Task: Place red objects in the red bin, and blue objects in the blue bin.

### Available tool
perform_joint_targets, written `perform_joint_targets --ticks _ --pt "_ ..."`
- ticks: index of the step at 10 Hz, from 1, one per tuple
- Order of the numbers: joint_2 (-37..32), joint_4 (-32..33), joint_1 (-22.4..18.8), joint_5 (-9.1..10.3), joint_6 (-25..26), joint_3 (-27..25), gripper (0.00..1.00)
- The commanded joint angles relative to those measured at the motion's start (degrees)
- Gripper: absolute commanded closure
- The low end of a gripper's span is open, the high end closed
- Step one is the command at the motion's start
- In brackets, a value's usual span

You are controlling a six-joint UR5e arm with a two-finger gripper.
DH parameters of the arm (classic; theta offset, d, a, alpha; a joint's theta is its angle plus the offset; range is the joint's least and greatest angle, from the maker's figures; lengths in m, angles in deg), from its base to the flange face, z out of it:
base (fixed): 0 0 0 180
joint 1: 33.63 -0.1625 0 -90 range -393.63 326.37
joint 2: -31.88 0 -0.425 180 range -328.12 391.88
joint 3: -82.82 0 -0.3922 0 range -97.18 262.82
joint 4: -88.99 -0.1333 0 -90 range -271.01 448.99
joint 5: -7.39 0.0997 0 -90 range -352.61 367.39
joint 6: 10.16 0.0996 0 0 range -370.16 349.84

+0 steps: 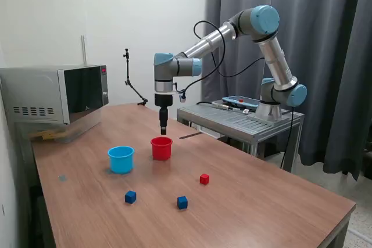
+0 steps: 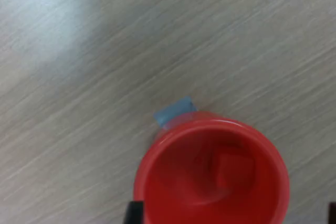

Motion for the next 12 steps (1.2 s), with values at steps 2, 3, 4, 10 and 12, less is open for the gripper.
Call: perform_joint_targets --ticks 2,3,4,10,12 --pt "0.0 -0.2 0.0 0.09 0.0 0.0 0.0" --pt "0.0 -0.4 0.0 0.09 0.0 0.3 0.0" --pt "-0.1 -0.5 -0.2 0.0 -0.5 0.4 0.0" --pt "-0.5 -1.5 -3.1 0.0 -15.7 1.4 0.0" --pt "-0.6 -2.4 -5.3 0.09 -23.5 2.5 0.0"
